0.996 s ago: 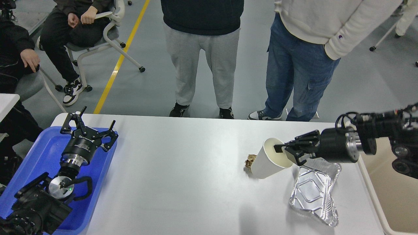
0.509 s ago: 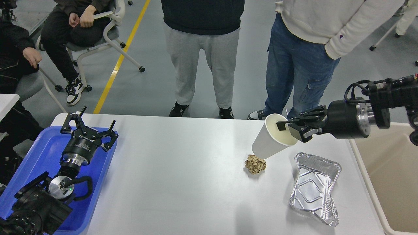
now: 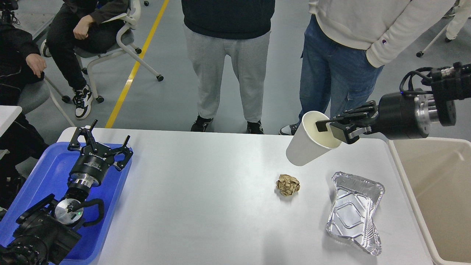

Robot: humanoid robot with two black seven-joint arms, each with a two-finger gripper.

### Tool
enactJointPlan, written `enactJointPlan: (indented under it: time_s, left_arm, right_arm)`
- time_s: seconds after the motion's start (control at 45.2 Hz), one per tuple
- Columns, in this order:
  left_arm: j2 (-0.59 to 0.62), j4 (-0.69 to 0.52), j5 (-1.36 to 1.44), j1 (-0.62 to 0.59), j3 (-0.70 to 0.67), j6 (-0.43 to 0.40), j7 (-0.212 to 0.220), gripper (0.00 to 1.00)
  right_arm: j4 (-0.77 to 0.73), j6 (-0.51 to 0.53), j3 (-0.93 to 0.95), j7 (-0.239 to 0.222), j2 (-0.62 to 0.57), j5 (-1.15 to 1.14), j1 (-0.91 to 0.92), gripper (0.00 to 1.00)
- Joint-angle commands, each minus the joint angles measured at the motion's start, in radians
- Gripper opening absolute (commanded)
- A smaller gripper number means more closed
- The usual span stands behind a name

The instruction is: Tidy desktop

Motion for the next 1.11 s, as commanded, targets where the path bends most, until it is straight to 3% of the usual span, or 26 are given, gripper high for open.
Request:
enactJointPlan:
  time_s: [0.0,0.465,1.084]
  left_arm:
    - [0.000,-0.001,0.000,0.000,0.000,0.000,0.000,1.00]
    - [0.000,0.001,0.000,0.000,0.000,0.000,0.000,1.00]
    - [0.000,0.001,0.000,0.000,0.000,0.000,0.000,1.00]
  right_arm:
    - [0.000,0.009,0.001,-0.001,-0.012,0.005,0.005,0.00]
    - [-0.080,-0.014,0.004,-0.001,-0.113,0.016,-0.061,0.00]
    - [-0.270,-0.134,0.004,-0.001,-0.248,0.358,-0.187,0.00]
